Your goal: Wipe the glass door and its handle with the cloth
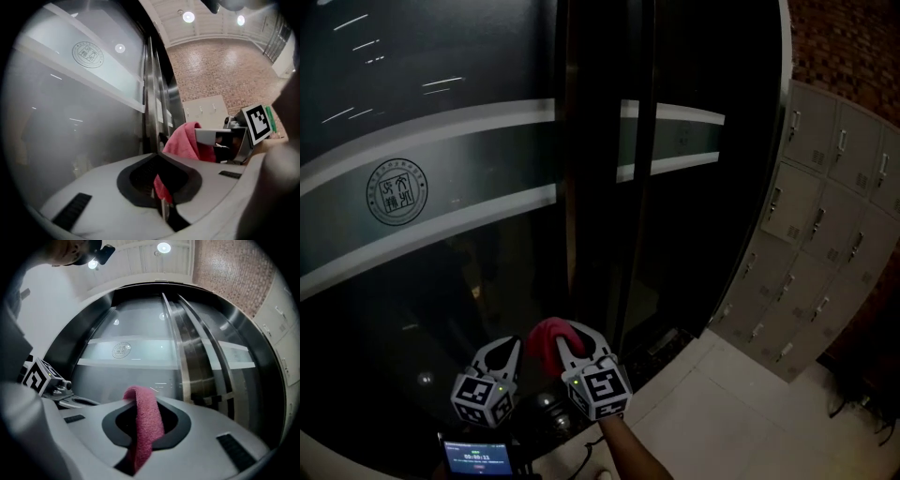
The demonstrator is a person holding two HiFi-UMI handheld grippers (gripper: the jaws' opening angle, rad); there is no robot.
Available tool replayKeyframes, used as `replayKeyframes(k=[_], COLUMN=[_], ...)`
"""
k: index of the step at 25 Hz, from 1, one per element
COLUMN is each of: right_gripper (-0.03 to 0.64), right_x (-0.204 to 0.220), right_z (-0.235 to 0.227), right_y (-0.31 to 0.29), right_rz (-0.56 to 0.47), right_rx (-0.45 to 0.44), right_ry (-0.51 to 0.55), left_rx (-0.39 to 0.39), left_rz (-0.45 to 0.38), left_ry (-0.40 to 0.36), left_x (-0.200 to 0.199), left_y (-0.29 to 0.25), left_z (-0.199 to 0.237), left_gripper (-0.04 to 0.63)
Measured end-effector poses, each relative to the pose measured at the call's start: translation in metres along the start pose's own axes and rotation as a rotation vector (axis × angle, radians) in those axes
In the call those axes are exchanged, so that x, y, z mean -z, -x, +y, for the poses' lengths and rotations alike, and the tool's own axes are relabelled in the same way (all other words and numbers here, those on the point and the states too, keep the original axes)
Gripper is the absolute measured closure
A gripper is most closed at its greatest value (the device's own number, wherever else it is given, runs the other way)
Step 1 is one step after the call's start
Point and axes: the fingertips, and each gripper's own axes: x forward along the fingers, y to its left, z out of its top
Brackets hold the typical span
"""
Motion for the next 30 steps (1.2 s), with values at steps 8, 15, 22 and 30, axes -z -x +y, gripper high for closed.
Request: replayKeyframes(k=[8,15,22,30], right_gripper=[0.588,0.588,0.588,0.588], right_x=[-0.034,-0.042,-0.063,-0.085], right_z=[-0.101,-0.199,-0.286,-0.345], right_y=[0.095,0.129,0.147,0.061], right_rz=[-0.045,-0.025,-0.009,-0.073], right_rx=[0.145,0.111,-0.024,-0.221], right_ry=[0.042,0.083,0.109,0.101], left_rx=[0.171,0.221,0.142,0.062], left_rz=[-0.037,-0.024,-0.008,-0.023], left_ry=[-0.051,-0.001,0.046,0.018], left_x=[-0.024,-0.032,-0.047,-0.079], left_y=[-0.073,-0.174,-0.247,-0.311], left_z=[-0.125,-0.205,-0.262,-0.251], left_gripper=[0.583,0.582,0.583,0.583])
